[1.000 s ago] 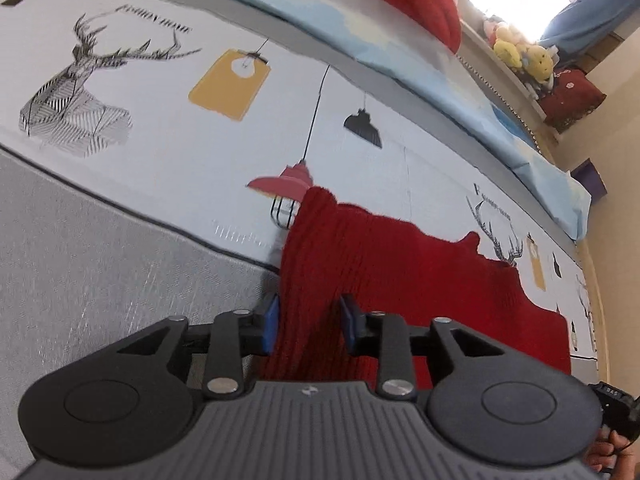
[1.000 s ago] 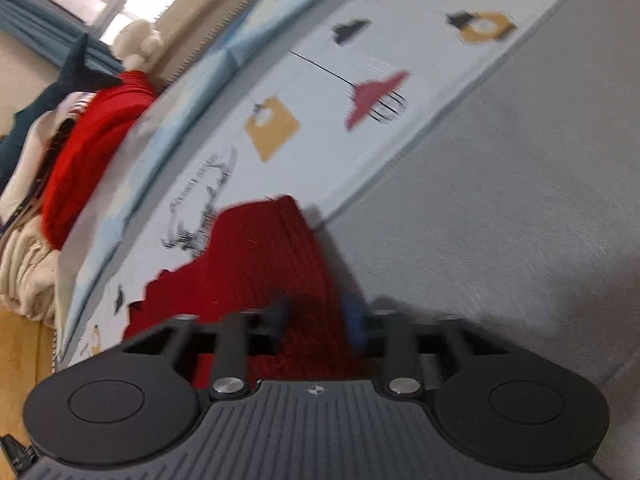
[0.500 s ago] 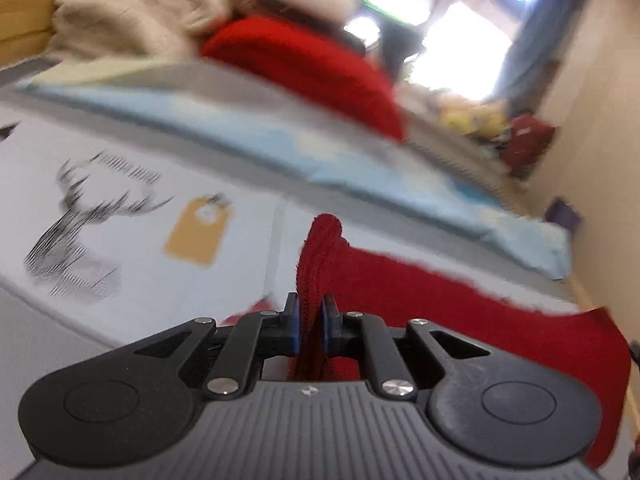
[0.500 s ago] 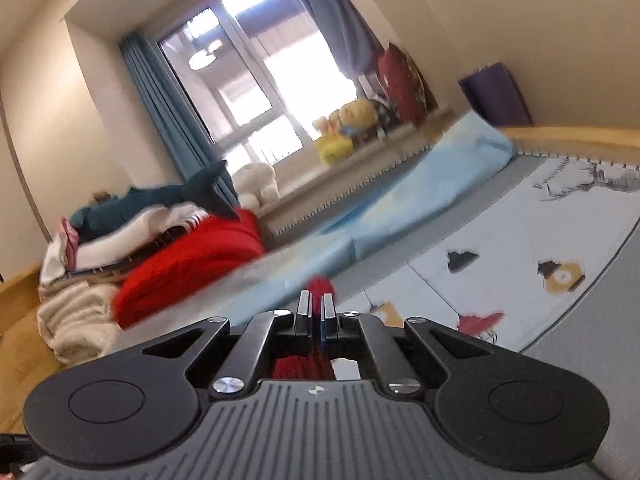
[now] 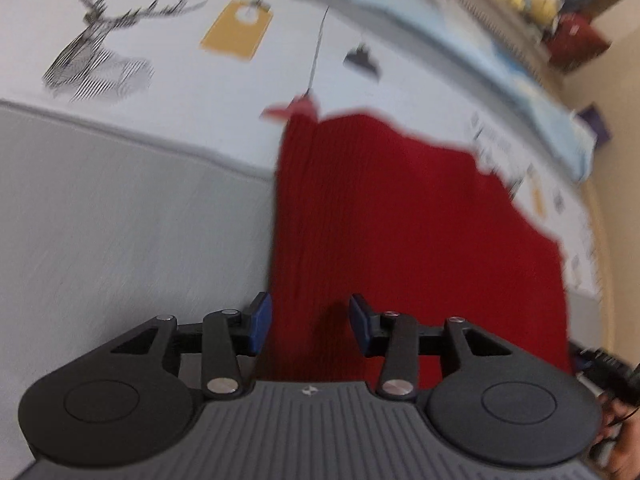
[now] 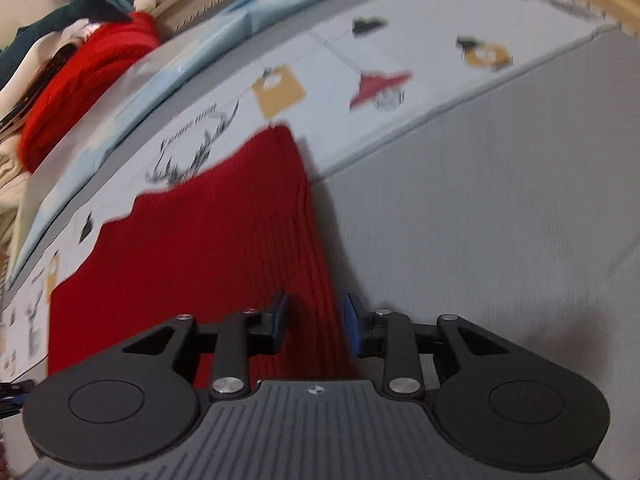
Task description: Fold small clothes
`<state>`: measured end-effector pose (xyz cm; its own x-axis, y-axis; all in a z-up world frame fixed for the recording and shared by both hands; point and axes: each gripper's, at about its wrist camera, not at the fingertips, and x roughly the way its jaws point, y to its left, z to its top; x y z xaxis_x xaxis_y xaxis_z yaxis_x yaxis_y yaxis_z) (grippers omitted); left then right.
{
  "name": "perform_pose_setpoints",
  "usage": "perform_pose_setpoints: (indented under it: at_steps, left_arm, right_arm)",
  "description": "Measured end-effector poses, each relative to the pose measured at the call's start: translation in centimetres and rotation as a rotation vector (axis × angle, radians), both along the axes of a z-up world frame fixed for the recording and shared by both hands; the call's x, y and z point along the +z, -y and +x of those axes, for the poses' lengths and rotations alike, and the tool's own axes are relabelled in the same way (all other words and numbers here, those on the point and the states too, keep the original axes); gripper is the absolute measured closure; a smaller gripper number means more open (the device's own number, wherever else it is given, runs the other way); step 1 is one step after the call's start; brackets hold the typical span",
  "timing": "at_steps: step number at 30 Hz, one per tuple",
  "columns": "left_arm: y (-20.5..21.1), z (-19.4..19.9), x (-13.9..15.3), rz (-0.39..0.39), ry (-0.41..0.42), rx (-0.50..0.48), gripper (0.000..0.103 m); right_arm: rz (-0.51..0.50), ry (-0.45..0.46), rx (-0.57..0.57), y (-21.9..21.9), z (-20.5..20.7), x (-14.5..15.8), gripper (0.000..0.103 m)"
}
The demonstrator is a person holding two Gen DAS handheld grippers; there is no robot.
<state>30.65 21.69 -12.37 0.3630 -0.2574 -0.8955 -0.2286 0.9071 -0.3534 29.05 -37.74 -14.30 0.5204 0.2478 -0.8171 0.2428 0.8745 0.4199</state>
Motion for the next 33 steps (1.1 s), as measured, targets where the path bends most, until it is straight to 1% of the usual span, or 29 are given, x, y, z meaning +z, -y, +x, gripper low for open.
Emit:
perform_pose_setpoints:
  at_steps: [2,4,6,7,8,9,10,11,12,14,15,16,17,19,21,22,24,25,26,27,28,29,30,31,32,33]
  left_arm:
    - [0.2,-1.4,-0.2,0.026,-0.028,-0.009,0.056]
    - [0.3,-2.6,-0.4,0.013,-0.037,-0.017,0.056]
    - [0.6,-3.6,-0.9,-0.008,-0.048,-0.031,0.056]
    - [0.7,-4.0,-0.9,-0.008,-0.05,-0.037,0.056]
    - [1.0,-4.3,-0.8,0.0,-0.047,-0.047,0.063]
    - [1.1,-4.4,-0.5,0.004,-0.035,-0.057,0.074]
    - [1.2,-4.5,0.0,0.016,-0.018,-0.061,0.088]
    - [1.3,-4.6,0.8,0.036,0.015,-0.059,0.088]
    - [1.2,-4.7,1.6,0.039,0.048,-0.056,0.089]
    - [0.8,-5.2,3.5,0.01,0.128,-0.024,0.09]
    - [0.6,-5.5,4.3,-0.005,0.156,-0.014,0.09]
    - [0.7,-5.7,4.7,-0.004,0.161,-0.015,0.09]
    - [0.8,-5.9,4.6,0.02,0.133,-0.024,0.09]
    - [1.3,-6.0,3.0,0.072,0.033,-0.056,0.09]
    - [2.4,-5.9,1.3,0.14,-0.054,-0.126,0.089]
    - [2.9,-5.8,0.8,0.178,-0.068,-0.162,0.089]
    - [3.6,-5.9,1.3,0.224,-0.027,-0.189,0.087]
    - [3.8,-6.0,2.1,0.246,0.007,-0.191,0.087]
    - [4.2,-6.2,3.1,0.285,0.059,-0.194,0.086]
    - [4.7,-6.3,3.9,0.31,0.104,-0.2,0.083]
    - [5.0,-6.5,4.6,0.315,0.144,-0.212,0.08]
    - [5.5,-6.7,4.9,0.299,0.166,-0.226,0.08]
    - [5.9,-6.7,4.9,0.279,0.169,-0.24,0.08]
    - [6.4,-6.6,4.4,0.271,0.156,-0.263,0.08]
    - [7.1,-6.8,3.9,0.286,0.134,-0.285,0.08]
    - [7.6,-6.7,3.1,0.316,0.099,-0.305,0.08]
  right_arm:
    - [0.008,-0.026,0.003,0.0,-1.0,0.1,0.07]
    - [0.014,-0.037,0.0,-0.3,-2.2,0.0,0.07]
    - [0.017,-0.027,-0.016,0.0,-3.2,0.3,0.072]
    - [0.032,-0.024,-0.016,0.1,-3.6,0.4,0.083]
    - [0.051,-0.017,-0.012,0.2,-4.1,0.6,0.087]
    - [0.057,-0.002,-0.008,0.3,-4.5,0.9,0.089]
    - [0.056,0.019,0.001,0.4,-4.9,1.4,0.091]
    - [0.048,0.043,0.005,0.4,-5.3,2.0,0.091]
    - [0.028,0.08,-0.006,0.6,-5.7,2.9,0.092]
    - [0.019,0.145,-0.031,1.0,-6.4,4.7,0.092]
    - [0.022,0.154,-0.047,1.4,-6.6,5.2,0.092]
    - [0.031,0.143,-0.058,1.6,-6.7,5.4,0.092]
    - [0.029,0.114,-0.064,1.8,-6.8,5.2,0.092]
    - [-0.008,0.037,-0.06,1.6,-6.3,4.2,0.092]
    - [-0.045,-0.064,-0.046,1.1,-5.9,2.6,0.092]
    - [-0.061,-0.103,-0.033,0.7,-5.6,2.0,0.091]
    - [-0.108,-0.135,-0.001,0.0,-5.2,1.5,0.087]
    - [-0.166,-0.131,-0.013,-0.2,-5.2,1.9,0.081]
    - [-0.212,-0.105,-0.035,-0.4,-5.3,2.5,0.077]
    - [-0.247,-0.049,-0.064,-0.4,-5.5,3.6,0.077]
    - [-0.25,0.009,-0.074,-0.4,-5.7,4.5,0.077]
    - [-0.229,0.067,-0.066,-0.4,-5.9,5.3,0.077]
    - [-0.198,0.094,-0.043,-0.6,-6.0,5.6,0.077]
    - [-0.17,0.099,-0.011,-0.7,-6.0,5.4,0.077]
    - [-0.155,0.082,0.025,-1.2,-5.7,4.9,0.077]
    - [-0.152,0.043,0.063,-1.7,-5.5,4.1,0.077]
